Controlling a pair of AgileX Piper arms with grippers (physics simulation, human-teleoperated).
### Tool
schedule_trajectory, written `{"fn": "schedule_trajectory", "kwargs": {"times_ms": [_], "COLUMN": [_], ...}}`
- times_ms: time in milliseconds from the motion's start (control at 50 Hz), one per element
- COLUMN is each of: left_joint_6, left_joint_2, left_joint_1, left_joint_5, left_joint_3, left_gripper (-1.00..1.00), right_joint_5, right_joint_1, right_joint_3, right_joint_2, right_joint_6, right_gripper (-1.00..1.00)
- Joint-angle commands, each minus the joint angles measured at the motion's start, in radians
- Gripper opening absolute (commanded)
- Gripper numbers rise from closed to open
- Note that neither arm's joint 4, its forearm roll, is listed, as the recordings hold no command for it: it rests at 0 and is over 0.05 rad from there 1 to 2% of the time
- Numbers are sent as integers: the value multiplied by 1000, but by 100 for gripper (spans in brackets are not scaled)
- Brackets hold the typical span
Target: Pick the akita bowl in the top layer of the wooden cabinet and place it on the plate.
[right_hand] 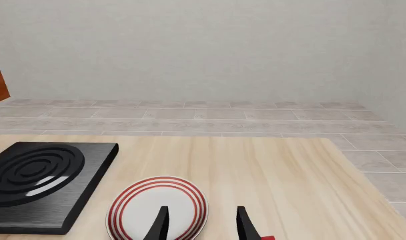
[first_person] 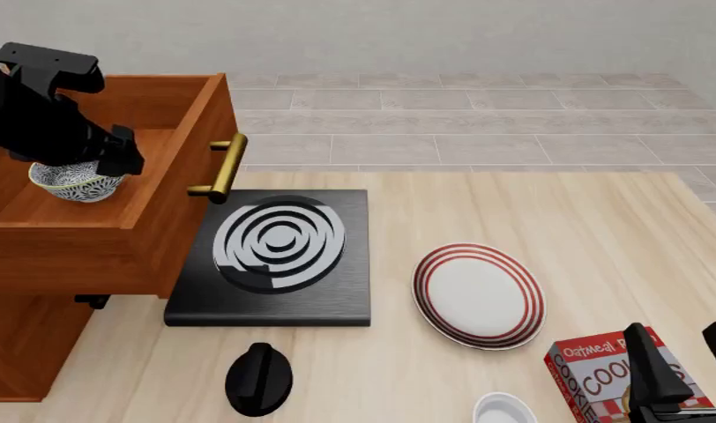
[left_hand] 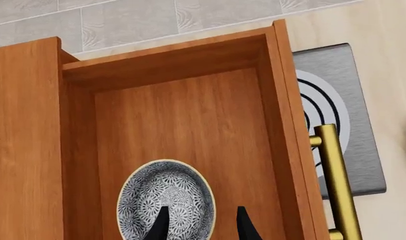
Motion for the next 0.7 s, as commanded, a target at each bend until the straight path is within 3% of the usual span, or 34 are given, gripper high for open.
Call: {"fn": "schedule_trajectory", "kwargs": {"times_ms": [20, 700], "left_joint_6": [-1, -15], "left_joint_2": [-1, 6], "left_joint_1": [0, -2], "left_joint_5": [-20, -88], "left_joint_3": [26, 104], "left_gripper": [100, 100], "right_joint_5": [1, 1], "right_joint_1": [-1, 0], "right_joint_3": [1, 1], "right_joint_2": [-1, 0], "right_joint_6": [1, 1], "right_gripper": [100, 100]}}
